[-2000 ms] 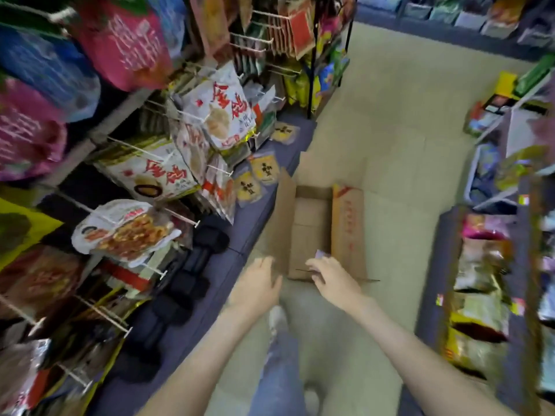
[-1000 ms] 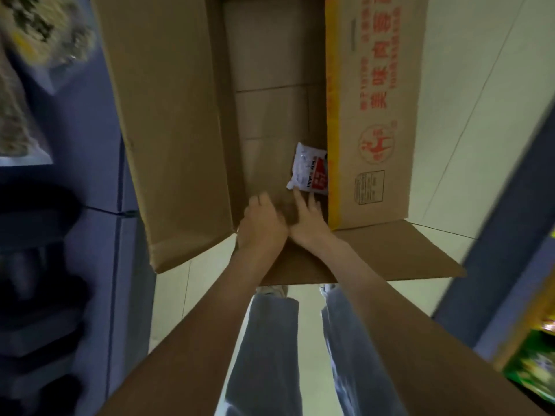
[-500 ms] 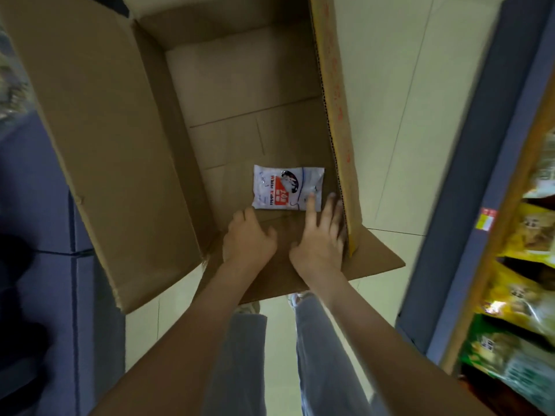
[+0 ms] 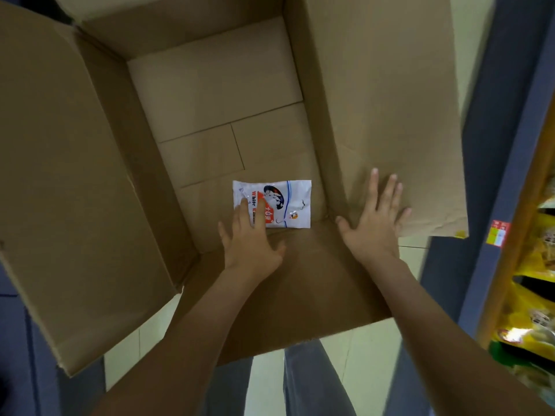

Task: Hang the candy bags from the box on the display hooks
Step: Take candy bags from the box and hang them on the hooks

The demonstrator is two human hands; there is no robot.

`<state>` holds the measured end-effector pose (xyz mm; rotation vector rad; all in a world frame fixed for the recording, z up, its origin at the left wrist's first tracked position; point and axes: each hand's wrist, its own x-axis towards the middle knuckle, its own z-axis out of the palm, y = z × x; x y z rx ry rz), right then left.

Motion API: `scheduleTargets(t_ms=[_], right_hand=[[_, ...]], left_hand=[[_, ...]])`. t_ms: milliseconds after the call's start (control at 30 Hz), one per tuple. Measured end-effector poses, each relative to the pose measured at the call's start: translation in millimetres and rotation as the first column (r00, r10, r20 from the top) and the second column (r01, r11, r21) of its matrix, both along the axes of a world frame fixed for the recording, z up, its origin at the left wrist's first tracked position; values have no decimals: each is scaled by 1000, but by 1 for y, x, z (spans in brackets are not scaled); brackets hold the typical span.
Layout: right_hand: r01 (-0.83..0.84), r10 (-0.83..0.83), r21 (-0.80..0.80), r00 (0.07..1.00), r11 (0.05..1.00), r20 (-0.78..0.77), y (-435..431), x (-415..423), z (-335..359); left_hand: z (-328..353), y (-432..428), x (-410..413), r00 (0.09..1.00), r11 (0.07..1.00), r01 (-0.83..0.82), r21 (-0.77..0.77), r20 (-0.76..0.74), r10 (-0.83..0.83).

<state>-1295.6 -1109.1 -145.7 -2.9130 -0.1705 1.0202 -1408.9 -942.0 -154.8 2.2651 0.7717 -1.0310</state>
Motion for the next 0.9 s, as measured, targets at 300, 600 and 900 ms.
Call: scheduleTargets(t_ms=[300,600,900], right_hand=[[35,-37,-41,998,999,-57,13,13,-61],[51,-50,-105,999,993,10,17,5,-72],[106,-97,172,994,979,-57,56,5,-19]], left_hand=[[-104,32,18,952,938,297,178,21,-305],[-134,47,42,888,876,459,148,-91,-450],[-29,53,20,978,972,-174,-161,84,189]])
